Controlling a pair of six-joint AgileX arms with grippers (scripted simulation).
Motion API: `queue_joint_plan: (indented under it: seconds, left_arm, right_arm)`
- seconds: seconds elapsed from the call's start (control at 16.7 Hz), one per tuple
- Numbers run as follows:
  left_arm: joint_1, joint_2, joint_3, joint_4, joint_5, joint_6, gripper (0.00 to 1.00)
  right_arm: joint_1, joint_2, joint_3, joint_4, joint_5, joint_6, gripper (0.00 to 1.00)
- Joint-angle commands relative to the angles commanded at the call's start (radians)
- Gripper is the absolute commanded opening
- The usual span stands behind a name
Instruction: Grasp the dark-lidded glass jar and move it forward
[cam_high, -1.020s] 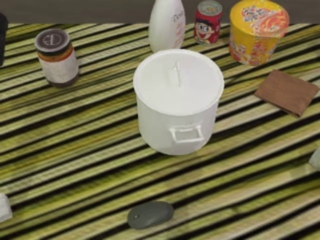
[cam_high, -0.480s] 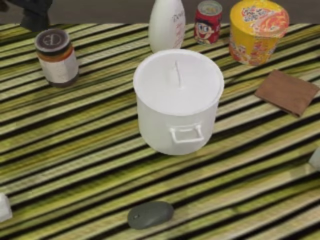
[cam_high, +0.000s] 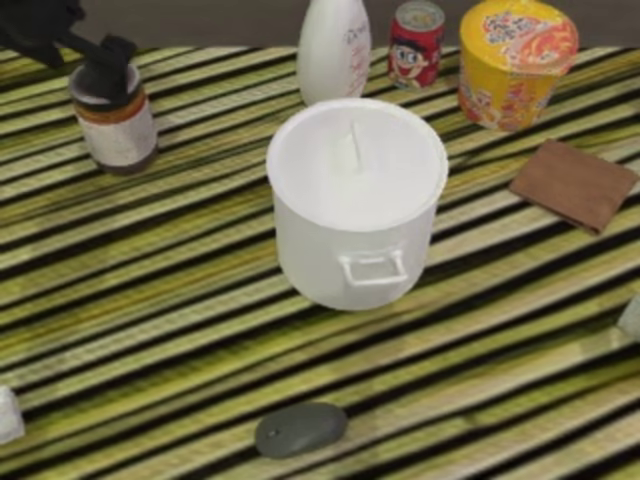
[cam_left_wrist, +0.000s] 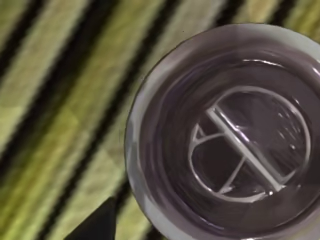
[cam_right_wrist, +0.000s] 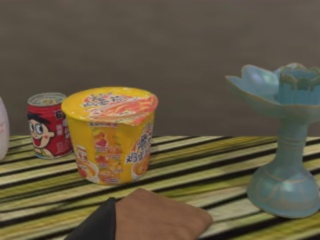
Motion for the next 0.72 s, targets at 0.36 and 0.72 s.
queue_joint_plan:
  seconds: [0.36, 0.72]
  left_arm:
    - [0.006, 0.138, 0.188, -0.051, -0.004, 0.037, 1.0]
    - [0.001, 0.138, 0.182, -0.046, -0.005, 0.035, 1.0]
  right_arm:
    - [0.0, 0.0, 0.0, 0.0, 0.0, 0.0, 1.0]
    - [0.0, 0.0, 0.0, 0.0, 0.0, 0.0, 1.0]
